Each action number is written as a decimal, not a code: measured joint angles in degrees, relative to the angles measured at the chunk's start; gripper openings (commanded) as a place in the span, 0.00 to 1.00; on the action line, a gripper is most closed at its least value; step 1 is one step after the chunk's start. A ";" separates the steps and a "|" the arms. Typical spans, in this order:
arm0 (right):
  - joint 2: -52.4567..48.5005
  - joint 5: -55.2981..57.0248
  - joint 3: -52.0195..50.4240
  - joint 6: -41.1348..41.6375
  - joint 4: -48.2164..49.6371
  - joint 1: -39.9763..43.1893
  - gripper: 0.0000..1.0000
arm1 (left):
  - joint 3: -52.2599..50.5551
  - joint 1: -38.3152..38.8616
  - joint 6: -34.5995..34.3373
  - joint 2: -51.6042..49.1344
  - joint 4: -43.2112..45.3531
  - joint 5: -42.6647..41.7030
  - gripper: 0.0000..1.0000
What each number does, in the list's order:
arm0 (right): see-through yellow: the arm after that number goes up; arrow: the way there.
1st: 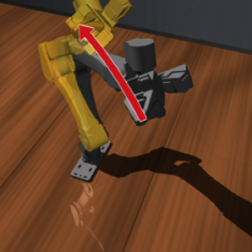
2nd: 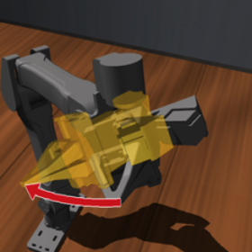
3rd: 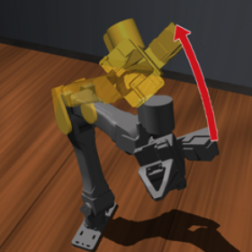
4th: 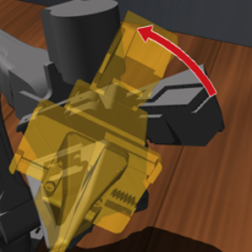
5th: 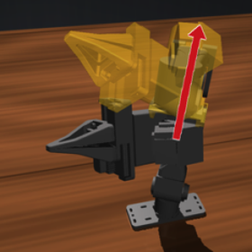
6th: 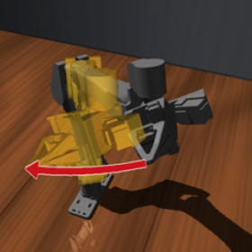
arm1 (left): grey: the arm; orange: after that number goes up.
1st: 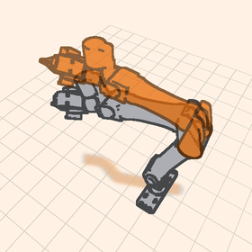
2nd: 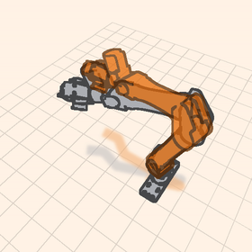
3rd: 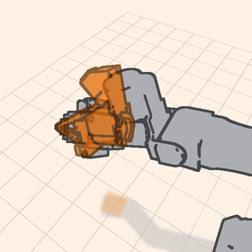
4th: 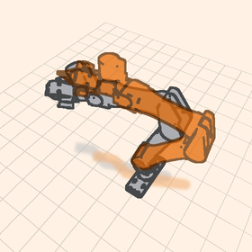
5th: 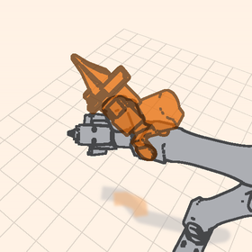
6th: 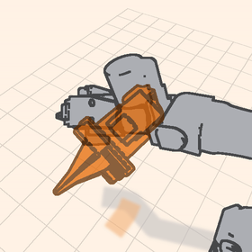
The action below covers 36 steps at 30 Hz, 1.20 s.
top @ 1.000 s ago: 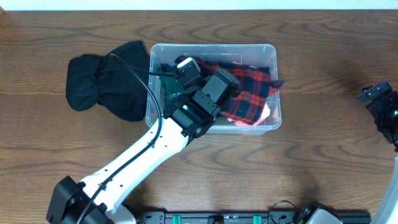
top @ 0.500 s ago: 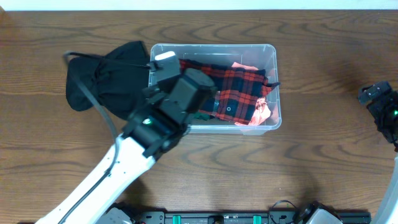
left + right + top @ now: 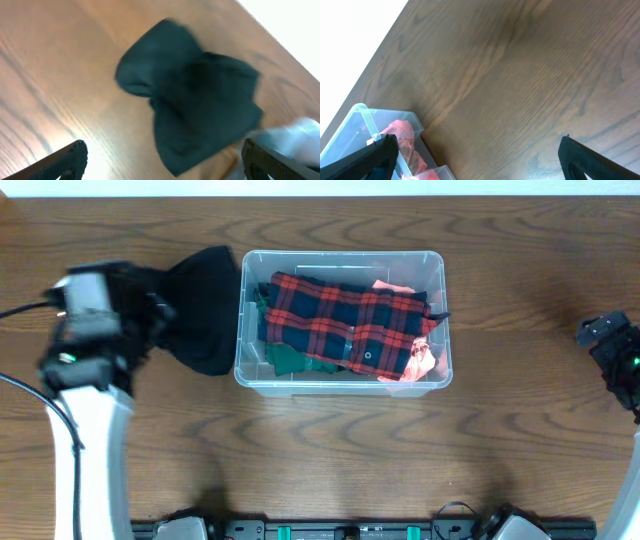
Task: Pack container
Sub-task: 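Move the left gripper to the black garment and grasp it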
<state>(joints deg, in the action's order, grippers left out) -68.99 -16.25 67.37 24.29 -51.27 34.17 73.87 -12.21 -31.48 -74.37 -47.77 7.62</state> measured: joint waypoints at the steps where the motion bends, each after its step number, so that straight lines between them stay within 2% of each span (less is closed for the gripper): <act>1: 0.00 0.00 0.00 0.00 0.02 0.00 0.99 | 0.00 -3.23 0.55 -1.73 0.39 -2.97 0.98; 4: 0.00 0.00 0.00 0.00 0.02 0.00 0.99 | 0.00 -13.11 3.13 -9.35 1.99 -13.92 0.98; 8: 0.00 0.00 0.00 0.00 0.00 0.00 0.99 | 0.00 -21.59 6.19 -18.91 5.22 -25.59 0.98; 11: 0.00 0.00 0.00 0.00 0.00 0.00 0.99 | 0.00 -25.22 8.11 -24.63 8.02 -31.47 0.98; 20: 0.00 0.00 0.00 0.00 0.02 0.00 0.99 | 0.00 -27.80 12.17 -38.99 18.23 -42.18 0.98; 25: 0.00 0.00 0.00 0.00 0.02 0.00 0.99 | 0.13 -27.34 12.50 -42.18 24.28 -46.34 0.99; 31: 0.00 0.00 0.00 0.00 0.02 0.00 0.99 | 0.17 -25.44 12.57 -43.78 27.06 -48.22 0.63; 33: 0.00 0.00 0.00 0.00 0.02 0.00 0.99 | 0.17 -24.70 13.18 -44.11 27.26 -48.78 0.35; 36: 0.00 0.00 0.00 0.00 0.02 0.00 0.99 | 0.17 -24.37 13.38 -44.15 27.21 -51.04 0.12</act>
<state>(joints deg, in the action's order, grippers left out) -68.99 -16.25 67.37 24.29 -51.24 34.17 74.04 -36.58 -18.11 -118.52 -20.56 -43.42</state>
